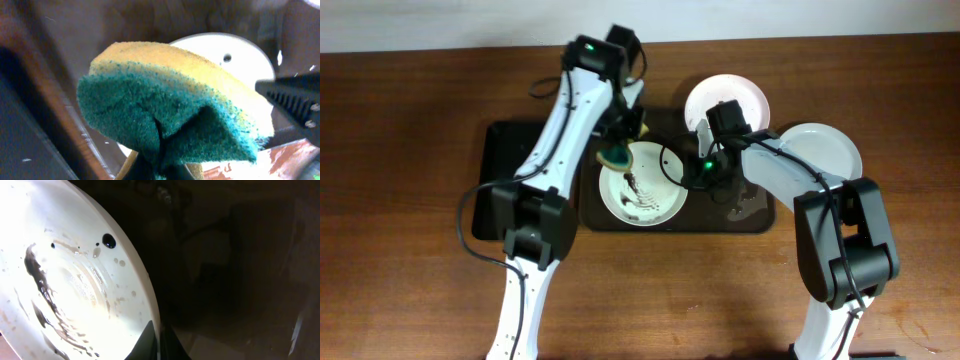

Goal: Clean dirty plates on tray and stack at the side
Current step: 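Scrub the held front plate with the sponge in the left gripper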

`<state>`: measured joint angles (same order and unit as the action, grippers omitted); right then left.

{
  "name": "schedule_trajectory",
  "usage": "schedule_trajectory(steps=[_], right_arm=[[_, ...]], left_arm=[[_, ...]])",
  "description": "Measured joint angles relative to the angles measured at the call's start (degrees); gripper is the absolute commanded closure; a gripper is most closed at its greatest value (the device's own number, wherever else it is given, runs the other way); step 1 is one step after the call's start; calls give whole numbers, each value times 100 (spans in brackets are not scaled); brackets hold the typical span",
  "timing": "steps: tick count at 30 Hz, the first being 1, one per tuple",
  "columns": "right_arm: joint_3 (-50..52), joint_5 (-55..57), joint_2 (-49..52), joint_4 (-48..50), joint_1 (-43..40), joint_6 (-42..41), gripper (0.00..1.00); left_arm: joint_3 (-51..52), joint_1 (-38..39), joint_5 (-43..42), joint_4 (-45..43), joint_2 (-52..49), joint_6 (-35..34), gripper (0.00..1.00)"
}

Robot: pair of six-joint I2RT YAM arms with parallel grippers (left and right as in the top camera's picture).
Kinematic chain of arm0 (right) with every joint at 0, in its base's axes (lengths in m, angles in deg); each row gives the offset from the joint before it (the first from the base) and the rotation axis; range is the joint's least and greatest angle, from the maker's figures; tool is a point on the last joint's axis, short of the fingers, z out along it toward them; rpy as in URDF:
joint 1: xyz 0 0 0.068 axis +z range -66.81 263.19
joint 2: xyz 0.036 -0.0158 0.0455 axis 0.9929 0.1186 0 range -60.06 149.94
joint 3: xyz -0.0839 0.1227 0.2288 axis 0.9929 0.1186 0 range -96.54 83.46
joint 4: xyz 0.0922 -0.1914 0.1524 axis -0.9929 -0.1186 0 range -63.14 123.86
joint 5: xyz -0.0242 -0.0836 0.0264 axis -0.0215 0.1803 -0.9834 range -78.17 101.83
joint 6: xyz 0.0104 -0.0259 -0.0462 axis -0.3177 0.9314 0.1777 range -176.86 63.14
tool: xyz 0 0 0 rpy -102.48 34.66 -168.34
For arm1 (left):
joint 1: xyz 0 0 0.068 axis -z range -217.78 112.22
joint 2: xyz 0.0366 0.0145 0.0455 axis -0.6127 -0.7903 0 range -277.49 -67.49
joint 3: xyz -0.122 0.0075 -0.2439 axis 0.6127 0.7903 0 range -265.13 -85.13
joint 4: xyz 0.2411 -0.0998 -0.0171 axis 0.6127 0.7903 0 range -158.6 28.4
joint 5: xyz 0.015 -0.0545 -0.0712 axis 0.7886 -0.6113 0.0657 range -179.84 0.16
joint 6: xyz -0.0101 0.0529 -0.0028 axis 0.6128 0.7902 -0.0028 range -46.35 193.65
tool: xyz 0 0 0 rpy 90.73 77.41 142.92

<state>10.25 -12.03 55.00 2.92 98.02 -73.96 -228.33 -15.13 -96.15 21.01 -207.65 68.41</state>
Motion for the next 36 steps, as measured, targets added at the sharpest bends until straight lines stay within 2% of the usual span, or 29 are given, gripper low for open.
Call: schedule_trajectory(steps=[5,7,10,11,12,15,17,18,19,20,23,25,27,30,32,33,36], right_arm=[[0,0,22,-7,-2,-356,96],[4,96,52,-13,-33,-555,96],[2,170,52,-39,-109,-671,96],[-4,168,52,-92,-114,-719,96],[-15,166,52,-114,-116,-782,96],[-111,284,52,-520,-74,-1021,96],[-114,365,44,-568,-44,-1281,96],[-55,317,28,-466,-63,-1314,96],[118,0,4,-170,-184,-1244,96],[232,-275,-4,22,-284,-1174,96],[568,-949,-22,494,-479,-767,96],[614,-1097,-22,562,-494,-525,96],[651,-1169,-22,590,-494,-444,96],[669,-1217,-22,597,-496,-396,96],[669,-1169,-20,678,-529,-485,96],[669,-1163,-20,688,-529,-516,96],[669,-1246,-4,713,-472,-498,96]], left_arm=[[1961,546,-785,-1154,-94,94,100],[2350,579,-1110,-1884,-61,-170,100],[2507,627,-1108,-2413,13,-533,100],[2514,684,-863,-2522,28,-798,100],[2518,804,-232,-2656,70,-1185,100],[2518,1040,1290,-2704,101,-1576,100],[2518,992,1849,-2675,98,-1794,100],[2518,929,1805,-2664,98,-1827,100],[2518,778,1432,-2667,101,-1764,100],[2511,542,804,-2669,101,-1462,100],[2511,221,-352,-2485,101,-433,100],[2531,192,-1088,-2131,96,243,100],[2546,376,-1421,-2105,94,439,100],[2566,745,-1060,-2328,94,-385,100],[2583,785,-695,-2988,94,-1283,100],[2583,811,-492,-3029,94,-1488,100],[2516,999,892,-2656,109,-1886,100]])
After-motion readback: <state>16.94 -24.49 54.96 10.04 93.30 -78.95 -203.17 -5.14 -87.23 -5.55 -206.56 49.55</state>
